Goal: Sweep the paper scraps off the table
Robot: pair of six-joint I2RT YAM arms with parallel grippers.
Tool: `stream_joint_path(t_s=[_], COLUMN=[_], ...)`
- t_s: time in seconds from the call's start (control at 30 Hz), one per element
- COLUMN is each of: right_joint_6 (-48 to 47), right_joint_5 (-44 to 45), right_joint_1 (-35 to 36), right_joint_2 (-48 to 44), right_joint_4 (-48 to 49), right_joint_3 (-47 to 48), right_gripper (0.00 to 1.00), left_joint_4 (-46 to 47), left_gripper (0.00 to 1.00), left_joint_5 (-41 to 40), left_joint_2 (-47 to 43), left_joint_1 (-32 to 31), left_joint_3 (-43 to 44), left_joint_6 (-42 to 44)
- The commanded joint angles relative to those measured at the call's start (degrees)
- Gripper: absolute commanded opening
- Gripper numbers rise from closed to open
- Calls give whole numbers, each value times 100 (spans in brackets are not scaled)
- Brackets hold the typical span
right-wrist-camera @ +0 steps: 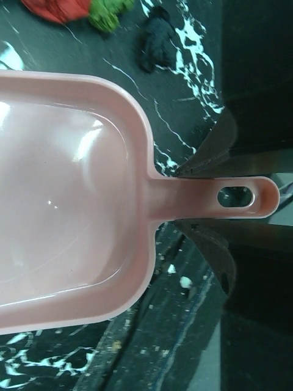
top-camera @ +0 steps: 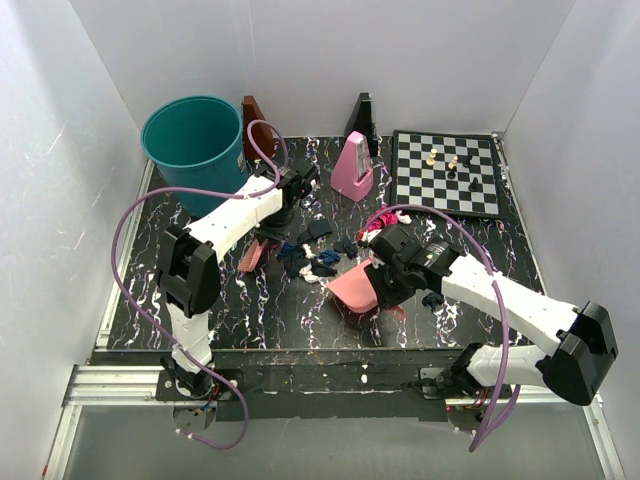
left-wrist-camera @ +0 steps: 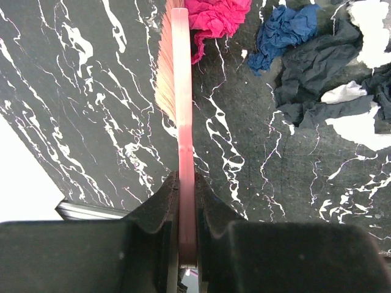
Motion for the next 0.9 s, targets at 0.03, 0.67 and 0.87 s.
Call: stream_joint_path(t_s=[0.03,0.67,0.87], right_joint_6=[225,-285,-522], right_joint_5=[-455,-526,-122], right_joint_1=[220,309,300], right_joint_2=[-39,1428,1903], right_joint_4=[-598,535,632], right_joint_3=[170,432,916], right_gripper=[16,12,11], left_joint_4=[83,311,671], left_gripper=[0,0,0], left_joint_5=[456,533,1359], left_joint_2=[-86,432,494], left_joint_1=[-55,-72,-125], left_joint_3=[373,813,919], left_joint_6=[340,982,1289])
